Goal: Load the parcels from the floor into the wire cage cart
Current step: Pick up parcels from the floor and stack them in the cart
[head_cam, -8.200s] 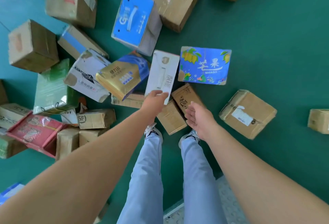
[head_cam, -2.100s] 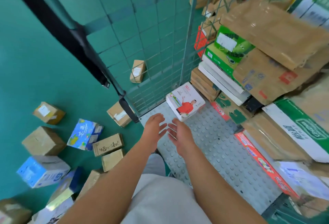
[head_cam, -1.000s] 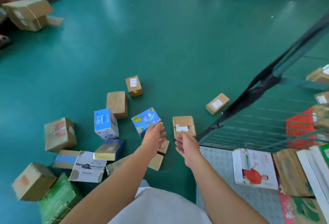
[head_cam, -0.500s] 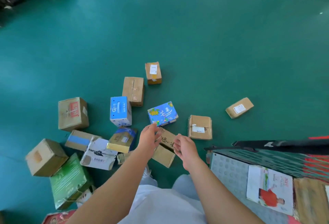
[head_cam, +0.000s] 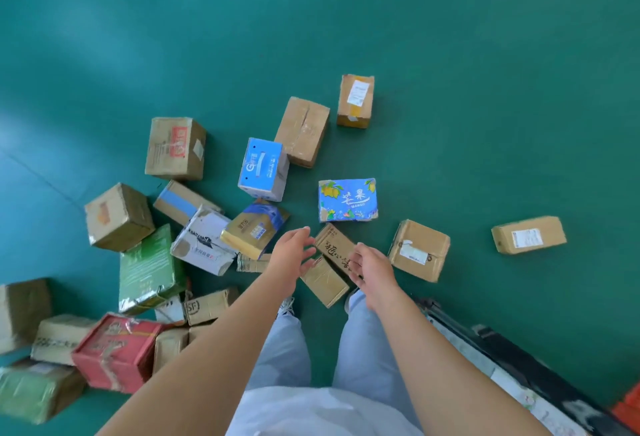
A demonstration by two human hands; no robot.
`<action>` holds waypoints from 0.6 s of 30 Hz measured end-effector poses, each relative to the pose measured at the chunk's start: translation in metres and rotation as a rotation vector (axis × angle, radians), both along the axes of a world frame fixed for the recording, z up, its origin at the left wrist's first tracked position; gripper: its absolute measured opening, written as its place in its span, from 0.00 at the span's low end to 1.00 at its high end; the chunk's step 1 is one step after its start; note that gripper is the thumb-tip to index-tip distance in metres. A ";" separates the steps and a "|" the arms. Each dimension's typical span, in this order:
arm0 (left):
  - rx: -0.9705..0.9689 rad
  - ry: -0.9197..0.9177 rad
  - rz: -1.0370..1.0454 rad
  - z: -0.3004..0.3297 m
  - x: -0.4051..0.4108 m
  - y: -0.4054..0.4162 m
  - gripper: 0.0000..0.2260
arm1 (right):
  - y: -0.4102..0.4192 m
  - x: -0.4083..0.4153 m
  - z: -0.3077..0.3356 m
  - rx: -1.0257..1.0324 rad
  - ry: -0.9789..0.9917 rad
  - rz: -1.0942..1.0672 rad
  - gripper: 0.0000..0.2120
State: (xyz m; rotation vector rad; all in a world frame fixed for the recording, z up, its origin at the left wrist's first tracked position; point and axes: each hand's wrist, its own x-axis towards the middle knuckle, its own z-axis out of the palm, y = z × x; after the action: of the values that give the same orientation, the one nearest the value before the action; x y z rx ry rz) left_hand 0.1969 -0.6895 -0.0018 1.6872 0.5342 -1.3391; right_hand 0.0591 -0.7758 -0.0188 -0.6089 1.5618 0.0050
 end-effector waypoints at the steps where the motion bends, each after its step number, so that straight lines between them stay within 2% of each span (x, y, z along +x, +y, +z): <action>1: 0.015 -0.007 0.006 -0.009 0.002 -0.010 0.04 | -0.014 0.002 -0.013 0.013 0.004 0.036 0.07; 5: 0.065 0.021 0.030 -0.070 0.012 -0.043 0.05 | -0.067 0.003 -0.073 0.049 0.040 0.122 0.07; 11: 0.178 0.075 0.048 -0.209 0.019 -0.082 0.04 | -0.133 -0.007 -0.200 0.084 0.137 0.244 0.05; 16: 0.231 0.110 -0.039 -0.322 0.018 -0.095 0.04 | -0.158 -0.017 -0.312 0.127 0.210 0.306 0.04; 18: 0.239 0.113 -0.079 -0.366 0.015 -0.097 0.07 | -0.163 -0.019 -0.355 0.148 0.221 0.329 0.05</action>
State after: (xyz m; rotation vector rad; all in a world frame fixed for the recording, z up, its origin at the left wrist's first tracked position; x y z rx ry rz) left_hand 0.2121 -0.7866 -0.3678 1.8482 0.7235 -1.4811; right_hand 0.0396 -0.9392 -0.3742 -0.7607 1.6389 0.4448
